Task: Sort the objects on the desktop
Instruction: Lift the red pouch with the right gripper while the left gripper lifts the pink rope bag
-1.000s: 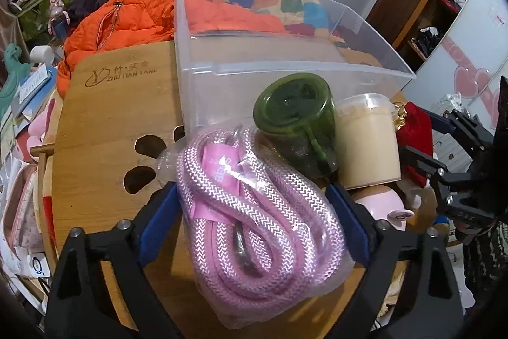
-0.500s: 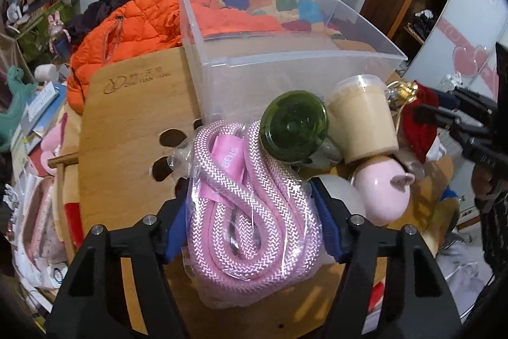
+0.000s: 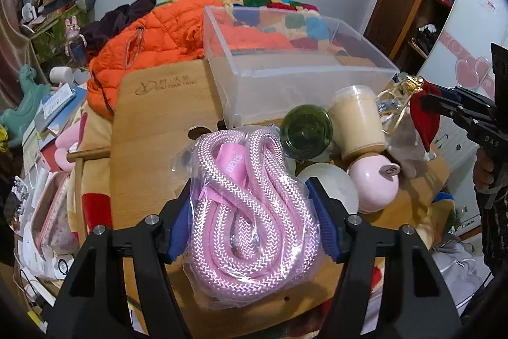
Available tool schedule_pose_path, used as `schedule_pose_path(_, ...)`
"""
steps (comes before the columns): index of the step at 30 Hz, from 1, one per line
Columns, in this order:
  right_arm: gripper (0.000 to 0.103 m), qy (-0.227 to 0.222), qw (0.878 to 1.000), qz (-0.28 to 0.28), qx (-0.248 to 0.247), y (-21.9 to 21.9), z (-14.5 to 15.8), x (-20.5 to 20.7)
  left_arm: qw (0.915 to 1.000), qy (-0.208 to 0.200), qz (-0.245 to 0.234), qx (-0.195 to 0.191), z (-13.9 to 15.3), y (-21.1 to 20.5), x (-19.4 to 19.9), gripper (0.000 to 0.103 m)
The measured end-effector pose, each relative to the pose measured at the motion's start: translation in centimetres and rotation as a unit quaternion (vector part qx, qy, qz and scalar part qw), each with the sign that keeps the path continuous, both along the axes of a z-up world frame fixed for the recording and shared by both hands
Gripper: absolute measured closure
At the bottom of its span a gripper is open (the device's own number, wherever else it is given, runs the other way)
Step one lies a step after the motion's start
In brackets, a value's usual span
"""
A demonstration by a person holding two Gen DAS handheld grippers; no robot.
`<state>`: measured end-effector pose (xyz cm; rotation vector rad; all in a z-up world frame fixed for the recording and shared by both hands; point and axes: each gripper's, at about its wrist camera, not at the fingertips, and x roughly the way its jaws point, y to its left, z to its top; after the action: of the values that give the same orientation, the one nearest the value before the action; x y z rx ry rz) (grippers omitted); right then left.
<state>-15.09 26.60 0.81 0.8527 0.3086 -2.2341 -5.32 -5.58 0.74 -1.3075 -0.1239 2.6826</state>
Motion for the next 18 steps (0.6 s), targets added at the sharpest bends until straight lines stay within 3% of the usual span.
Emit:
schedule_pose_path(5,0.072,0.001,1.0,0.004,-0.017,0.3,1.0,-0.1,0.9997,0.01,0.007,0.021,1.3,-0.3,0.8,0.037)
schedule_pose_path(18,0.072,0.017,0.999,-0.008,-0.041,1.0,2.9,-1.1,0.9974,0.064,0.008,0.032,5.3,0.0,0.6,0.037)
